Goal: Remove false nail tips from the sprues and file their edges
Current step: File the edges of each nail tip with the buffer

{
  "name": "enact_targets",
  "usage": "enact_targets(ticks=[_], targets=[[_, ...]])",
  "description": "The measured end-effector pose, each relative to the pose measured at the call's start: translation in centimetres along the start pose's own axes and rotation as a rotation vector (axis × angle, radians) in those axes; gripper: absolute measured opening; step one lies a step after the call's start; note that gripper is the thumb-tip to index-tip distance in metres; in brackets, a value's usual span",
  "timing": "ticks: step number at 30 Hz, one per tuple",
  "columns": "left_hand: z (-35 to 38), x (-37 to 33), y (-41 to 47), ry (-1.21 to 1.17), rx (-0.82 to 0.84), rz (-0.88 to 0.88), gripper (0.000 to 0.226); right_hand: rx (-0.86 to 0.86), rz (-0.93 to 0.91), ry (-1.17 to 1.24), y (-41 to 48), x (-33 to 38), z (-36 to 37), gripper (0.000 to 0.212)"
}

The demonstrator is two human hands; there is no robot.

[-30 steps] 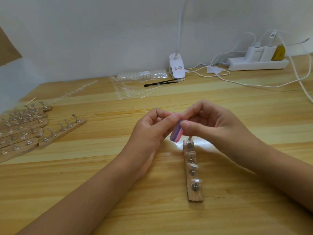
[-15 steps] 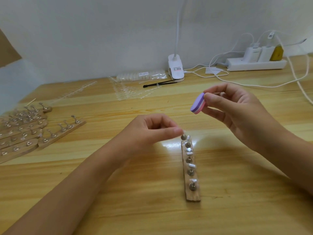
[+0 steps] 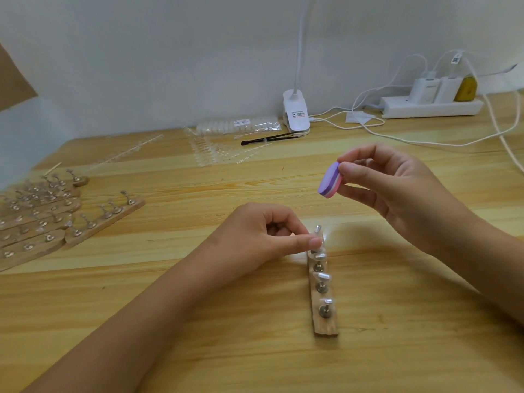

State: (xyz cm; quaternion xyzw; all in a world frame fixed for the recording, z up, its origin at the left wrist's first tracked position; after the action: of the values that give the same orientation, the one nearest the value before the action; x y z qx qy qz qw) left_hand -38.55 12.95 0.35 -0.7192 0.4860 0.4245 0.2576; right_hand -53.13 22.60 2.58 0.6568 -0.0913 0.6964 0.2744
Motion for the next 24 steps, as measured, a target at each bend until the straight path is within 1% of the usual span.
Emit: enact_targets(ticks=[4,6,9,10,11,14,15,17,19,24], targets=[[-0.9,-0.2,0.0,0.027,-0.043,0.038,0.040,-0.012,-0.001,0.004,0.0,0.1,-0.1,0.016],[-1.2,-0.5,-0.1,0.049,-0.018,0.062,0.037,-0.017,-0.003,0.000,0.0,0.1,-0.1,0.015],[-1.3,-1.0,-0.3,0.057,0.042,0.109,0.025,-0.012,0.002,0.001,0.0,0.1,-0.1,0.016],[-1.4,-1.5,-0.5,0.074,0.045,0.158,0.020,-0.009,0.004,0.005,0.0,0.1,-0.1,0.017],[-1.4,-2.1,-0.8,0.148,0.035,0.245,0.016,-0.007,0.006,0.006,0.0,0.1,-0.1,0.018],[-0.7,-4.7,-2.2,0.577,-0.049,0.590,0.017,-0.006,0.014,-0.004,-0.1,0.0,0.0,0.020],[-0.3,-5.4,-2.6,0.659,-0.067,0.671,0.017,-0.008,0.018,-0.009,-0.1,-0.1,0.0,0.020],[0.3,-5.9,-3.2,0.736,-0.085,0.780,0.017,-0.013,0.028,-0.015,-0.2,-0.2,0.1,0.021],[0.8,-5.8,-3.3,0.774,-0.083,0.813,0.018,-0.015,0.036,-0.016,-0.2,-0.2,0.2,0.022],[1.7,-5.1,-3.1,0.806,-0.047,0.802,0.014,-0.014,0.046,-0.034,-0.3,-0.3,0.3,0.021]])
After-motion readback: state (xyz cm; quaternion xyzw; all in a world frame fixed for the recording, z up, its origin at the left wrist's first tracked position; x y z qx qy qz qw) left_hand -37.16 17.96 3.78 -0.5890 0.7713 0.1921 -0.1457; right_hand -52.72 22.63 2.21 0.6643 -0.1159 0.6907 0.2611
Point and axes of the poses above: each hand's wrist, its own y-axis towards the middle knuckle, its own z-axis out of the palm, x = y × z, the point moved 8 cm from there along y, towards the middle knuckle, and after that the axes turned 1 degree about -x, right-handed, at the moved point
